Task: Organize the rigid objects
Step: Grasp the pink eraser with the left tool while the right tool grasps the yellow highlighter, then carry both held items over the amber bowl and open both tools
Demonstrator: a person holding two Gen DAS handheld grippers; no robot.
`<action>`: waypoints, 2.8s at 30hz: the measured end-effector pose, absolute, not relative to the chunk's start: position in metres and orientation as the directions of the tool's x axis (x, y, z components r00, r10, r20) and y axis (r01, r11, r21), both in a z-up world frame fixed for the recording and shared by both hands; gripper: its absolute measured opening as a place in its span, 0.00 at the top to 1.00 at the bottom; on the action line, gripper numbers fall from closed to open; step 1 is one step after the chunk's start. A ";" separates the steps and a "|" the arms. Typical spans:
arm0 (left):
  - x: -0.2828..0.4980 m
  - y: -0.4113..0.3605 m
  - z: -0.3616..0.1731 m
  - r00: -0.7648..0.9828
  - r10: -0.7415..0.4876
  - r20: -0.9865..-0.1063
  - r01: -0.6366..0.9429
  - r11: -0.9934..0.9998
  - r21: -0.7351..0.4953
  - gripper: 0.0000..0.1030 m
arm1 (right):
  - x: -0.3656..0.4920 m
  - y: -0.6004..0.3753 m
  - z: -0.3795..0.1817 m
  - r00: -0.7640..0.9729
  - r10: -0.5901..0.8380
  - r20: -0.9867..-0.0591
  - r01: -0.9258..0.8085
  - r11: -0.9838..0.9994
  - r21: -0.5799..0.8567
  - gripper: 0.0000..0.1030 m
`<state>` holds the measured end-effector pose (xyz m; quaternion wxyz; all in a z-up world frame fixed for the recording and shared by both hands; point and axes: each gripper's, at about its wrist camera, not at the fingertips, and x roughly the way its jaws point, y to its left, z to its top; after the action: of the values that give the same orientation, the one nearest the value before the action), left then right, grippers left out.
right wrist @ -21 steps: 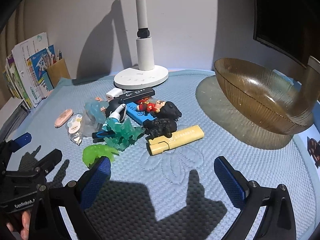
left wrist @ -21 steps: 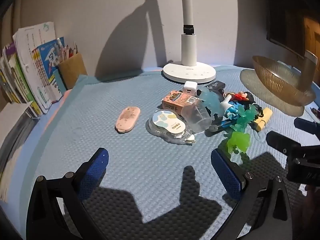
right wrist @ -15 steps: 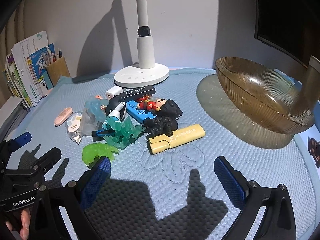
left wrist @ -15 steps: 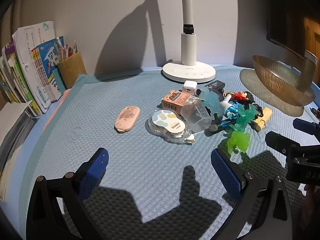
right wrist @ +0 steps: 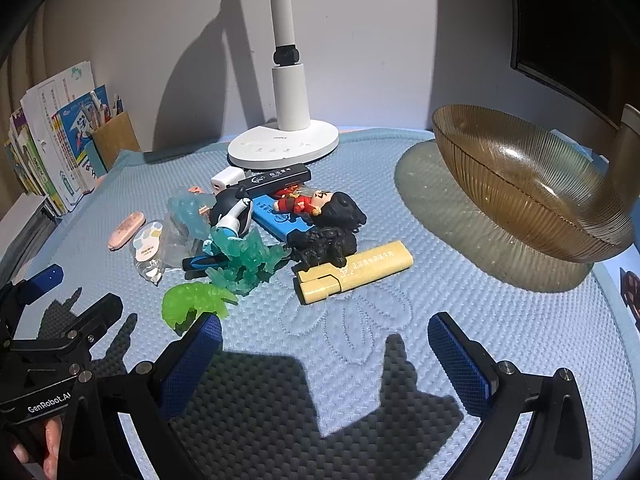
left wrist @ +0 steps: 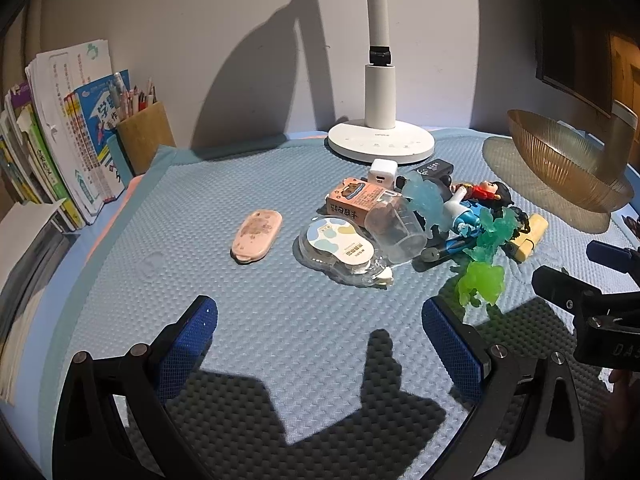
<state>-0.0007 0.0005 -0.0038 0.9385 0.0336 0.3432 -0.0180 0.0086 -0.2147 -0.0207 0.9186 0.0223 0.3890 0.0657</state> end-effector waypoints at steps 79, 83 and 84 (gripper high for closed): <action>0.017 0.013 -0.016 0.530 -0.227 -0.817 0.260 0.961 -0.098 0.69 | -0.030 -0.260 -0.025 0.506 0.172 -0.845 -0.222 0.973 0.065 0.73; 0.015 0.008 -0.016 0.533 -0.201 -0.822 0.244 0.967 -0.078 0.69 | -0.024 -0.257 -0.026 0.523 0.148 -0.839 -0.166 0.984 0.070 0.70; 0.015 0.008 -0.016 0.532 -0.196 -0.824 0.241 0.968 -0.075 0.69 | -0.022 -0.254 -0.025 0.526 0.140 -0.839 -0.156 0.985 0.067 0.65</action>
<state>0.0151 0.0082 -0.0162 0.8749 0.0240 0.4673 -0.1247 -0.0222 -0.2541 -0.0253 0.8733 -0.0083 0.4796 0.0848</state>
